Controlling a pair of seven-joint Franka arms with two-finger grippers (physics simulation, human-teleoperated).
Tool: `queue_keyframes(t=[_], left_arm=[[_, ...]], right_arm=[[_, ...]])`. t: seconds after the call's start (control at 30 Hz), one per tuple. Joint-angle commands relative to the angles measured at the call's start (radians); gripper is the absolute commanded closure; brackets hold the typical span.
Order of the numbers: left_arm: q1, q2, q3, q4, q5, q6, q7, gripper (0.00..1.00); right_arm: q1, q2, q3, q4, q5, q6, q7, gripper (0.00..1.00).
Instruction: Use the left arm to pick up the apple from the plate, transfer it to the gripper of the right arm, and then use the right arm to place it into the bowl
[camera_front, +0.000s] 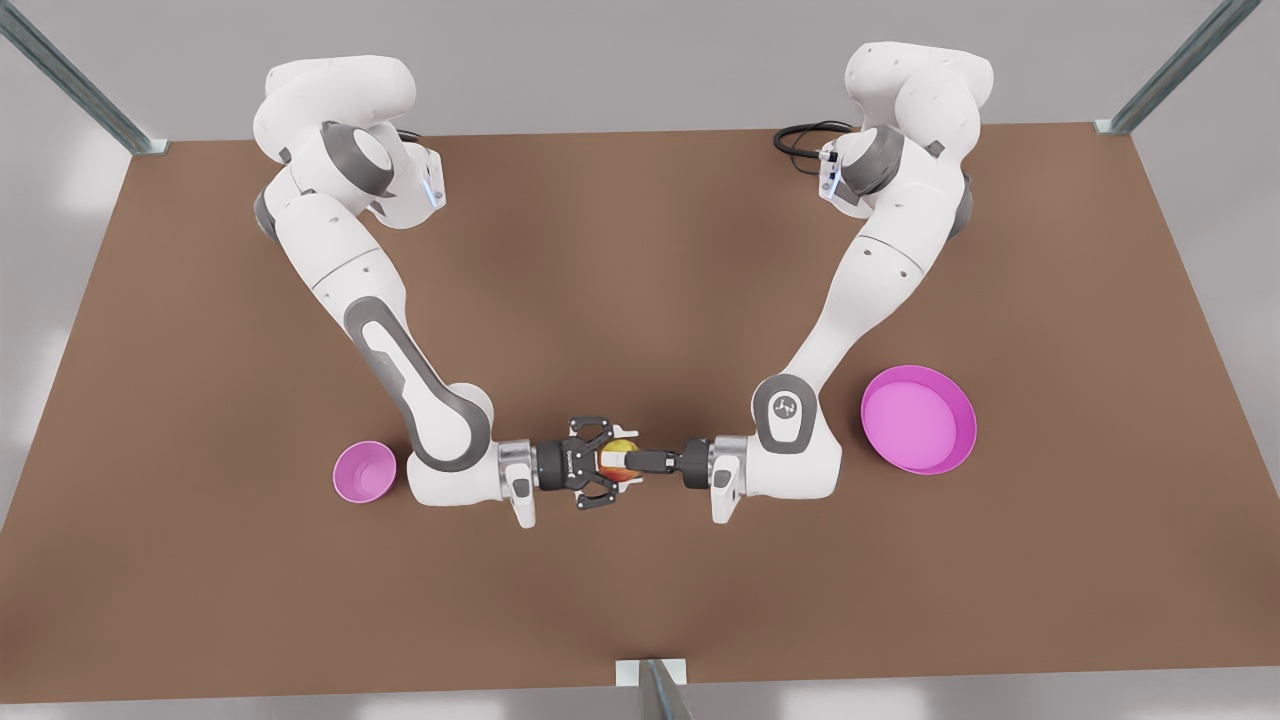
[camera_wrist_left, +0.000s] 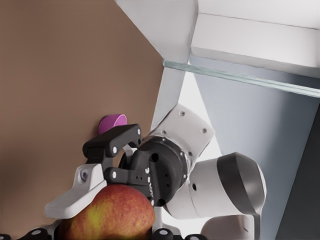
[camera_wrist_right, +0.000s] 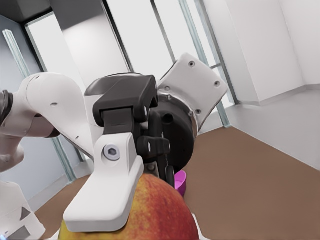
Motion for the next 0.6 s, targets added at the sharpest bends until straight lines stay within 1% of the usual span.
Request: queue_keyframes(t=[0.0, 0.03, 0.07, 0.1, 0.13, 0.3, 0.37, 0.4, 0.57], left_arm=[[0.0, -0.002, -0.001, 0.0, -0.002, -0.001, 0.006, 0.25], [0.0, -0.002, -0.001, 0.0, 0.0, -0.001, 0.007, 0.25], [0.0, -0.002, -0.001, 0.0, -0.002, -0.001, 0.009, 0.17], [0.0, 0.0, -0.001, 0.0, 0.0, -0.001, 0.009, 0.05], [0.0, -0.002, -0.001, 0.0, 0.0, -0.001, 0.009, 0.0], [0.0, 0.0, -0.001, -0.002, 0.0, -0.001, 0.009, 0.0], [0.0, 0.0, -0.001, -0.002, 0.0, -0.001, 0.009, 0.0], [0.0, 0.0, -0.001, -0.002, 0.0, -0.001, 0.009, 0.0], [0.0, -0.002, -0.001, -0.002, 0.0, -0.001, 0.009, 0.0]], right_arm=[[0.0, -0.002, 0.001, 0.0, 0.0, 0.0, -0.028, 0.21], [0.0, -0.002, 0.001, 0.0, 0.0, 0.0, -0.028, 0.21], [-0.002, -0.002, 0.001, 0.0, 0.0, 0.0, -0.028, 0.21], [-0.002, -0.002, 0.001, 0.0, 0.0, 0.0, -0.028, 0.21], [-0.002, -0.002, 0.001, 0.0, 0.0, 0.0, -0.028, 0.21], [-0.003, -0.003, 0.002, -0.001, 0.0, -0.003, -0.02, 0.21], [-0.005, -0.005, 0.002, 0.0, 0.0, -0.005, -0.02, 0.26], [-0.005, -0.005, 0.002, 0.0, 0.0, -0.005, -0.02, 0.34], [-0.005, -0.011, 0.002, 0.002, -0.002, -0.005, 0.015, 0.35]])
